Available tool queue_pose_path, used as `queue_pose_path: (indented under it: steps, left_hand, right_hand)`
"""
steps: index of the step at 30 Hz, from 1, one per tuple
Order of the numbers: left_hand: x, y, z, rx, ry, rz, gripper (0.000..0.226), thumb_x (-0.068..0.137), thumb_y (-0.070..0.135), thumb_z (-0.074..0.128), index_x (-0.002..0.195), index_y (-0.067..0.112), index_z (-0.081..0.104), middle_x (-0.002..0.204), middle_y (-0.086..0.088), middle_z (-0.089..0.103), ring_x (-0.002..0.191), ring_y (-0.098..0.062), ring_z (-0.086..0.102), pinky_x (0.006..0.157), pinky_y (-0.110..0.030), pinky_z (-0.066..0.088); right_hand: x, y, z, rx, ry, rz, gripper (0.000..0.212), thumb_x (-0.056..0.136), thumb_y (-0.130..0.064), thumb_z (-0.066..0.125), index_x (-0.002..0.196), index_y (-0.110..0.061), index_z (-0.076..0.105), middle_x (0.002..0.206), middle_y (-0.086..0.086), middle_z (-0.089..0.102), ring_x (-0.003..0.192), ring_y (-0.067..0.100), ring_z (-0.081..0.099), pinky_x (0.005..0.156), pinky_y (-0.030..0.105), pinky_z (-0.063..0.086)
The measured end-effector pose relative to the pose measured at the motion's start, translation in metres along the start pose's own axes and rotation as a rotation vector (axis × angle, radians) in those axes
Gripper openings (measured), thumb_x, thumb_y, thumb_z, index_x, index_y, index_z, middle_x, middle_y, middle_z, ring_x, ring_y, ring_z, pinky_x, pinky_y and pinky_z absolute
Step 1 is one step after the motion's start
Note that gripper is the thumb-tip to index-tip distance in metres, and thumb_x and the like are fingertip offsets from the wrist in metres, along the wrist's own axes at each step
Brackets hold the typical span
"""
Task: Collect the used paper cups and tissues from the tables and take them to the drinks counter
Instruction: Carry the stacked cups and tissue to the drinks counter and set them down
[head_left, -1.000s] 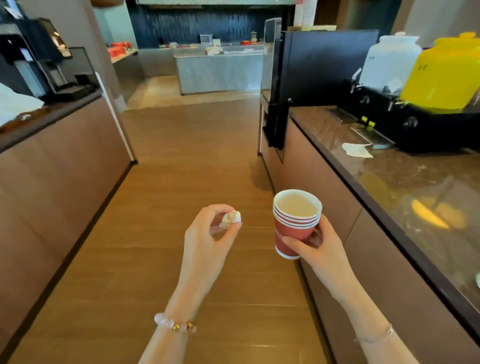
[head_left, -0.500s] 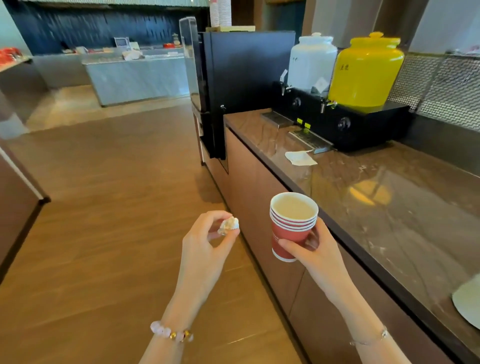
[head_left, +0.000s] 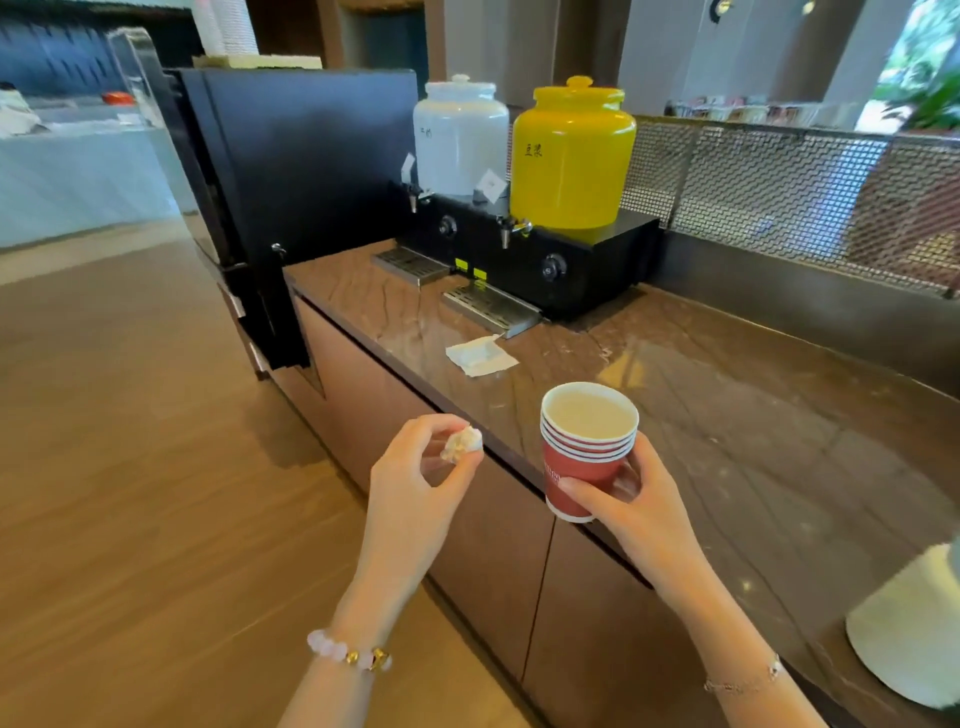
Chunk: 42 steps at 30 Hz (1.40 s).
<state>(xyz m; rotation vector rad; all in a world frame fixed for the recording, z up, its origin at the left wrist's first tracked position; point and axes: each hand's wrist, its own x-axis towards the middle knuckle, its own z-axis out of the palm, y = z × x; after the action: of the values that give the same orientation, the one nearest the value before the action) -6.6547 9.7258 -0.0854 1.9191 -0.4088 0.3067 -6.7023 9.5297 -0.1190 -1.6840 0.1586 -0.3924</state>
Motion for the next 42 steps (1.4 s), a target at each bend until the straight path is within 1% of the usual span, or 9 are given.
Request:
queue_pose_path:
  steps: [6, 8, 12, 15, 21, 25, 29, 34, 42]
  left_hand:
    - [0.065, -0.013, 0.050, -0.094, -0.224, 0.053, 0.016, 0.083, 0.031, 0.066, 0.096, 0.036, 0.058, 0.100, 0.020, 0.060, 0.096, 0.007, 0.053, 0.072, 0.000, 0.041]
    - [0.087, -0.017, 0.063, -0.130, -0.309, 0.072, 0.015, 0.082, 0.034, 0.066, 0.095, 0.037, 0.058, 0.099, 0.023, 0.059, 0.096, 0.007, 0.053, 0.073, -0.001, 0.042]
    - [0.126, -0.026, 0.083, -0.214, -0.437, 0.161, 0.013, 0.083, 0.032, 0.066, 0.094, 0.035, 0.060, 0.098, 0.019, 0.062, 0.093, 0.004, 0.057, 0.075, -0.006, 0.045]
    - [0.149, -0.033, 0.093, -0.241, -0.511, 0.224, 0.014, 0.083, 0.027, 0.067, 0.096, 0.030, 0.062, 0.096, 0.016, 0.062, 0.093, 0.003, 0.057, 0.076, -0.008, 0.046]
    - [0.181, -0.044, 0.114, -0.294, -0.633, 0.275, 0.013, 0.083, 0.026, 0.067, 0.095, 0.029, 0.062, 0.096, 0.016, 0.063, 0.091, 0.004, 0.058, 0.075, -0.007, 0.045]
    - [0.188, -0.046, 0.133, -0.295, -0.711, 0.279, 0.016, 0.083, 0.025, 0.068, 0.095, 0.032, 0.060, 0.098, 0.015, 0.062, 0.092, 0.004, 0.056, 0.074, -0.007, 0.046]
    - [0.190, -0.043, 0.155, -0.330, -0.786, 0.295, 0.014, 0.083, 0.024, 0.069, 0.095, 0.028, 0.062, 0.096, 0.015, 0.063, 0.090, 0.001, 0.058, 0.075, -0.014, 0.050]
    - [0.188, -0.037, 0.182, -0.361, -0.818, 0.295, 0.012, 0.083, 0.021, 0.069, 0.093, 0.026, 0.064, 0.093, 0.014, 0.065, 0.088, 0.000, 0.060, 0.076, -0.016, 0.049]
    - [0.189, -0.042, 0.212, -0.302, -0.819, 0.293, 0.014, 0.083, 0.022, 0.068, 0.095, 0.028, 0.063, 0.096, 0.016, 0.063, 0.090, 0.003, 0.057, 0.075, -0.010, 0.047]
  right_hand:
    - [0.027, 0.010, -0.017, -0.030, 0.241, 0.051, 0.069, 0.059, -0.035, 0.081, 0.115, -0.049, 0.043, 0.115, -0.026, 0.056, 0.101, -0.013, 0.055, 0.071, 0.006, 0.048]
    - [0.036, 0.012, -0.020, -0.025, 0.331, 0.056, 0.070, 0.063, -0.029, 0.083, 0.119, -0.046, 0.045, 0.117, -0.023, 0.058, 0.103, -0.009, 0.056, 0.073, 0.007, 0.049]
    - [0.053, 0.014, -0.021, -0.043, 0.498, 0.071, 0.079, 0.060, -0.034, 0.083, 0.129, -0.037, 0.045, 0.118, -0.020, 0.060, 0.105, -0.005, 0.057, 0.074, 0.008, 0.050]
    - [0.062, 0.016, -0.019, -0.068, 0.592, 0.091, 0.077, 0.066, -0.025, 0.082, 0.132, -0.035, 0.043, 0.122, -0.016, 0.058, 0.110, 0.001, 0.056, 0.077, 0.012, 0.048]
    - [0.070, 0.019, -0.015, -0.094, 0.744, 0.116, 0.065, 0.067, -0.021, 0.081, 0.113, -0.047, 0.043, 0.112, -0.028, 0.053, 0.096, -0.016, 0.055, 0.065, 0.001, 0.045]
    - [0.066, 0.021, -0.019, -0.107, 0.815, 0.141, 0.062, 0.065, -0.028, 0.081, 0.109, -0.051, 0.044, 0.110, -0.031, 0.051, 0.095, -0.024, 0.051, 0.063, -0.001, 0.043]
    - [0.060, 0.021, -0.030, -0.123, 0.897, 0.170, 0.066, 0.052, -0.046, 0.077, 0.108, -0.053, 0.043, 0.110, -0.034, 0.051, 0.095, -0.023, 0.051, 0.063, -0.001, 0.043]
    - [0.056, 0.026, -0.049, -0.149, 0.940, 0.214, 0.071, 0.053, -0.048, 0.075, 0.115, -0.050, 0.039, 0.112, -0.036, 0.047, 0.100, -0.010, 0.051, 0.062, 0.002, 0.044]
    - [0.067, 0.040, -0.072, -0.135, 0.920, 0.247, 0.081, 0.052, -0.049, 0.074, 0.124, -0.044, 0.037, 0.118, -0.029, 0.049, 0.104, -0.006, 0.051, 0.068, 0.005, 0.044]
